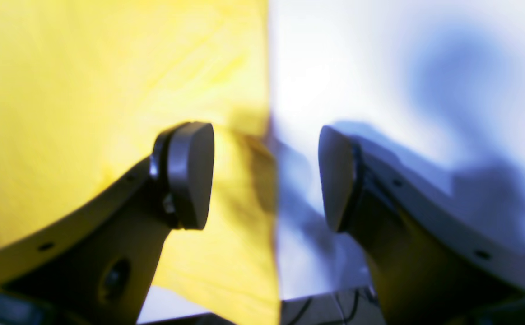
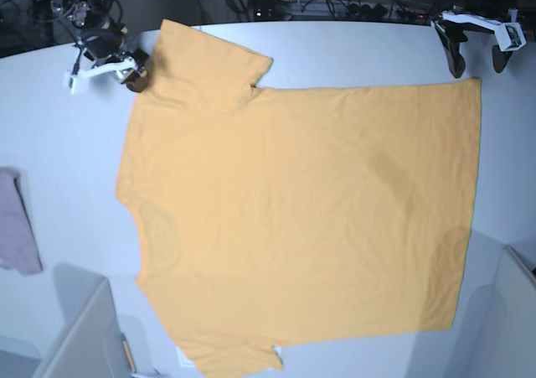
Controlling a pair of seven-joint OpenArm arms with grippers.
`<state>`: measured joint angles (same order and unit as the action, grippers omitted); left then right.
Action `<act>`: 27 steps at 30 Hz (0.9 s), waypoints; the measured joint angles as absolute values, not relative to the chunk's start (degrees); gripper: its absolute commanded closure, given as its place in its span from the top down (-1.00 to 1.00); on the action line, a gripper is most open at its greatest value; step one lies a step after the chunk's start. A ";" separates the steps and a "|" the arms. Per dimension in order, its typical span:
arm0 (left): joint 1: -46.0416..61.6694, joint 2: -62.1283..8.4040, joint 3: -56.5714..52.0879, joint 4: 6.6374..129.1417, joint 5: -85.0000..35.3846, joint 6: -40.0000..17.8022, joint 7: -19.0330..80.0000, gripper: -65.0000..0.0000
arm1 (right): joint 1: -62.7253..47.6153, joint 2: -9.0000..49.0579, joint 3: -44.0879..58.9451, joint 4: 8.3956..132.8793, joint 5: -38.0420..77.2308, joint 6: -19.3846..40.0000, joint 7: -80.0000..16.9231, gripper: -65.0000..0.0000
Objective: Fold the T-shirt properly
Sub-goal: 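Move the right gripper to the shirt's sleeve corner and grasp it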
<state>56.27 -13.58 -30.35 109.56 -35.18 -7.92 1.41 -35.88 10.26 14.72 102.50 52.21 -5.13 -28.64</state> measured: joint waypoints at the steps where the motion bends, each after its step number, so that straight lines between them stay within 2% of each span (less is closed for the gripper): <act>1: 54.96 -13.30 -31.22 108.71 -36.32 -8.56 3.25 0.43 | -35.88 10.72 14.74 101.95 52.95 -4.89 -28.42 0.06; 5: 50.33 -12.78 -35.53 105.78 -39.24 -17.65 13.52 0.39 | -34.81 11.51 14.57 99.88 52.73 -4.49 -26.50 0.06; 10: 45.78 -9.39 -44.40 104.09 -39.51 -23.70 20.73 0.40 | -35.09 11.49 7.75 100.12 52.45 -3.81 -23.97 0.05; 13: 42.96 -8.08 -46.81 103.02 -39.35 -24.36 25.17 0.41 | -34.96 10.85 4.21 100.12 53.69 -2.94 -23.81 0.04; 17: 42.52 -8.75 -48.62 102.63 -39.35 -23.99 26.22 0.39 | -34.98 11.05 3.88 100.12 53.65 -2.96 -23.59 0.01; 19: 41.78 -8.47 -48.18 102.02 -39.51 -24.25 26.46 0.38 | -34.98 11.03 3.90 100.09 53.60 -3.03 -23.97 -0.20; 20: 41.19 -8.43 -48.03 101.03 -39.62 -24.36 26.44 0.38 | -35.00 11.05 3.90 100.01 53.65 -3.09 -24.73 -0.38; 22: 40.05 -8.43 -48.05 98.83 -39.57 -24.47 26.59 0.38 | -35.16 11.03 3.88 99.74 53.67 -3.66 -25.65 -0.86; 23: 39.46 -8.45 -48.14 97.47 -39.51 -24.23 26.52 0.38 | -35.27 11.03 3.84 99.61 53.43 -3.95 -26.00 -1.00; 27: 37.93 -8.29 -48.23 93.80 -39.53 -24.12 26.63 0.38 | -35.29 11.09 3.84 99.61 53.63 -3.90 -26.44 -1.00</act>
<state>37.93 -8.29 -48.23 93.80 -39.53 -24.12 26.63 -35.29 11.09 3.84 99.61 53.63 -3.90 -26.44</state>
